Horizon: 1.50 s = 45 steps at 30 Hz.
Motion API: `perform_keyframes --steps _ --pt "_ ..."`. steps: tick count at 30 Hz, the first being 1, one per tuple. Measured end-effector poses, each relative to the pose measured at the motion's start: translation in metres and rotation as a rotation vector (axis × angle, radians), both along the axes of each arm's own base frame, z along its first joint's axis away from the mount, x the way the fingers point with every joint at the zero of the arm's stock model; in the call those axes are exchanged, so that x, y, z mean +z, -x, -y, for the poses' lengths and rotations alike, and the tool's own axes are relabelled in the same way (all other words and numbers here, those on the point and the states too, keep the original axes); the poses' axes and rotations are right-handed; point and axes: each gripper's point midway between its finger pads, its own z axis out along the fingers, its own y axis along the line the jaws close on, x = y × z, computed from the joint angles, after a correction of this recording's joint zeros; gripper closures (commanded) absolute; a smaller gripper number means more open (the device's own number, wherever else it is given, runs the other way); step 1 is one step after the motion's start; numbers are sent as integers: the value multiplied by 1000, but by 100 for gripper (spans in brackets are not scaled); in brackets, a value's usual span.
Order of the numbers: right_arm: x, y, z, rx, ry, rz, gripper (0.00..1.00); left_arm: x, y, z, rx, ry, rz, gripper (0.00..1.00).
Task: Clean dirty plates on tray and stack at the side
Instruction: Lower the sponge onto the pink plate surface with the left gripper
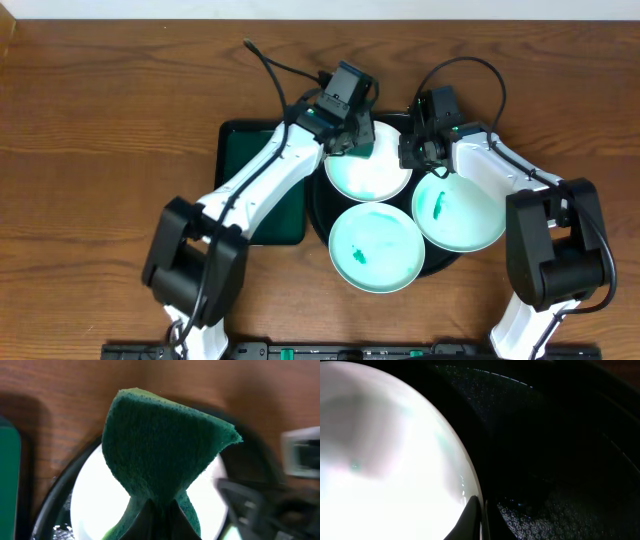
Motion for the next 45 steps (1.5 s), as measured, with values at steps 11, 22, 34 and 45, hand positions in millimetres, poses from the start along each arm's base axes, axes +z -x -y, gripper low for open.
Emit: perform_keyframes --steps 11,22,34,45 --pt "0 0 0 0 -1 0 99 -81 11 -8 2 -115 -156 93" --pt "0 0 -2 4 -4 0 99 -86 27 4 -48 -35 -253 93" --pt "0 0 -2 6 8 3 99 -78 52 34 -147 136 -372 93" --pt "0 1 -2 6 8 3 99 16 45 26 -156 142 -151 93"
